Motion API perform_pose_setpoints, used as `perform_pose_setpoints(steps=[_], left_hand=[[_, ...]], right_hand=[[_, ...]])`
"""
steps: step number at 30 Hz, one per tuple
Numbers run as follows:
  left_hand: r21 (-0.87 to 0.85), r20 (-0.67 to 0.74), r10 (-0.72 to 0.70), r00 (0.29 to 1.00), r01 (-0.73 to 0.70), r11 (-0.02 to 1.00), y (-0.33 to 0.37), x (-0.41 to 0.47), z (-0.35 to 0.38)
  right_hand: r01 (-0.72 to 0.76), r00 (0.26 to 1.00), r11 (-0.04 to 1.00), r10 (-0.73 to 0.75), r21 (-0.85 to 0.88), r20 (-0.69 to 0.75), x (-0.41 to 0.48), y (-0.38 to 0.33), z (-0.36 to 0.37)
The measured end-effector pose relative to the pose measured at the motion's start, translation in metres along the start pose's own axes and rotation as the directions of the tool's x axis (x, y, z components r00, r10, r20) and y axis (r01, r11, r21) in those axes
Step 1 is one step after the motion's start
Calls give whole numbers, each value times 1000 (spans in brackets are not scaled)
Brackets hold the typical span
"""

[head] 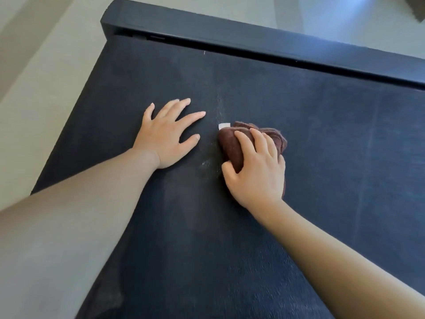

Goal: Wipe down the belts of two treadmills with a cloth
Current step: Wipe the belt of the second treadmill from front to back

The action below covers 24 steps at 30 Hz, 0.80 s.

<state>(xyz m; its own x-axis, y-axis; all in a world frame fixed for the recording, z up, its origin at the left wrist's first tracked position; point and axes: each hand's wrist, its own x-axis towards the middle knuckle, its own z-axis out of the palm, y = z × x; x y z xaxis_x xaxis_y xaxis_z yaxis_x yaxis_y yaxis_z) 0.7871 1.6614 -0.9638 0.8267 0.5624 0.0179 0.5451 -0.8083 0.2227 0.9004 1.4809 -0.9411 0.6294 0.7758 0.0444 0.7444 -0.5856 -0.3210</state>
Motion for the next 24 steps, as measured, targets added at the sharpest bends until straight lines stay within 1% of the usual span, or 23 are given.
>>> perform_pose_setpoints(steps=[2,5,9,12,20,24], left_hand=[[3,13,-5,1000,5,1000,2,-4,-2],[-15,29,-62,998,63,998,5,-27,-5],[34,-11,-138,990,138,990,11,-67,0],[23,-62,-173,983,175,984,13,-66,1],[-24,-109,-155,982,154,988,8,-62,5],[-53,-107,-144,984,139,989,7,-61,6]], right_hand=[[-27,1000,1000,27,6,-3,3,-3,0],[-55,998,998,55,11,9,33,-11,3],[-40,999,999,41,36,-12,87,-24,7],[-33,999,999,34,37,-37,108,-28,14],[-38,996,999,39,13,-76,96,-28,11],[-84,993,996,83,-1,-83,67,-34,11]])
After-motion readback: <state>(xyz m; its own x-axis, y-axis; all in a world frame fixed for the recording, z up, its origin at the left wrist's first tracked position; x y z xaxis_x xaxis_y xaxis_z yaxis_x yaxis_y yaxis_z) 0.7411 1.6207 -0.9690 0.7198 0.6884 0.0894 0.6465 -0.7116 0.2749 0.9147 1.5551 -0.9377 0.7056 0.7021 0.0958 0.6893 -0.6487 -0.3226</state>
